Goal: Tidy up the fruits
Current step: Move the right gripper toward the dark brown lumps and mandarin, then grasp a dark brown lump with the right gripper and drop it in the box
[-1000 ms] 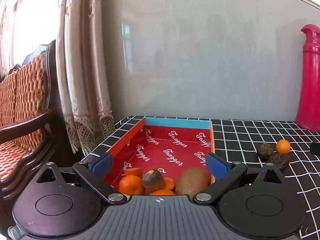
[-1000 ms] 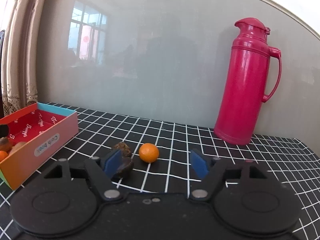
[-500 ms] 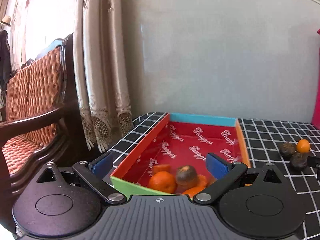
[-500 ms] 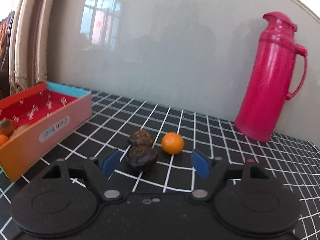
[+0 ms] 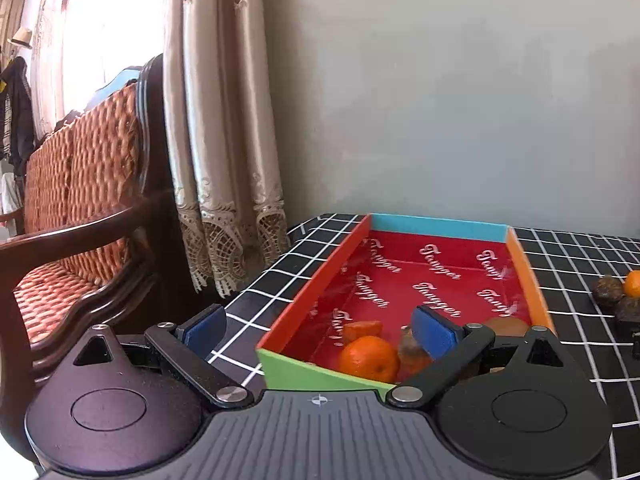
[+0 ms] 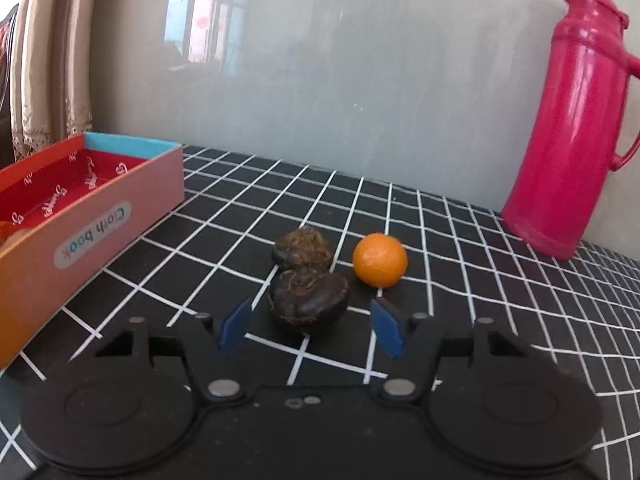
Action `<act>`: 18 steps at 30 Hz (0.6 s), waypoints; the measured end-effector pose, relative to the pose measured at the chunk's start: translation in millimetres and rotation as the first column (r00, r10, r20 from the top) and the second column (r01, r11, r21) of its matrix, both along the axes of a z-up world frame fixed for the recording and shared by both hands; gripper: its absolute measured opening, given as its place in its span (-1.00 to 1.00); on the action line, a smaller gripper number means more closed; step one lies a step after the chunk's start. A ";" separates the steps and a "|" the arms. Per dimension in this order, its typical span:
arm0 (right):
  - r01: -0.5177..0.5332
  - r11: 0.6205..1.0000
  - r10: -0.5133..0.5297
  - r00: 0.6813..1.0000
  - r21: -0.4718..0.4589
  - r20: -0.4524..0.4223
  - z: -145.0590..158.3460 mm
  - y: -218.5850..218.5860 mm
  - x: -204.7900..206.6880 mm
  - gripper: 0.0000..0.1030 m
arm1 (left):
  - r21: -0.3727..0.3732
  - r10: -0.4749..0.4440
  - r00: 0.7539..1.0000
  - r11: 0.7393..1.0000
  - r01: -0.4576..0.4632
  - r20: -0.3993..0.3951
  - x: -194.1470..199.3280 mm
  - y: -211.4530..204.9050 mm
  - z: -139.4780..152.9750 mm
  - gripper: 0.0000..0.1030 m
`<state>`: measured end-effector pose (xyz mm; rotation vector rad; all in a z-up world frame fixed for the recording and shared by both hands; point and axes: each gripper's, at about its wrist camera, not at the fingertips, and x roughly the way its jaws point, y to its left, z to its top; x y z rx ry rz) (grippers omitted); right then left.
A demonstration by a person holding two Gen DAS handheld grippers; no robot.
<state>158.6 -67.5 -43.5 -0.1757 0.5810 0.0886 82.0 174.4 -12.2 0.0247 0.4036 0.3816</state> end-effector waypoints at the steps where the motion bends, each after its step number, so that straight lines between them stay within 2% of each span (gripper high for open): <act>1: 0.003 1.000 -0.003 1.000 0.001 0.000 0.0 0.6 1.5 0.21 | -0.005 0.009 1.000 1.000 -0.009 0.002 0.2 3.2 -1.0 0.91; 9: 0.032 0.999 -0.032 0.999 0.001 -0.032 -3.9 3.5 16.0 0.16 | -0.021 0.019 1.000 1.000 -0.019 0.004 3.7 8.4 -2.5 0.91; 10: 0.028 1.000 -0.028 0.999 0.004 -0.032 -3.9 2.4 15.7 0.11 | -0.022 0.019 1.000 1.000 -0.019 0.006 3.0 8.3 -2.1 0.91; 11: 0.021 1.000 -0.020 0.999 0.014 -0.034 -3.8 2.1 15.7 -0.11 | -0.025 0.020 1.000 0.999 -0.020 0.004 2.9 9.1 -2.0 0.91; 18: 0.023 1.000 -0.023 1.000 0.009 -0.012 0.3 3.8 10.3 -0.12 | -0.029 0.029 0.999 0.999 -0.028 0.016 -2.2 14.9 0.7 0.91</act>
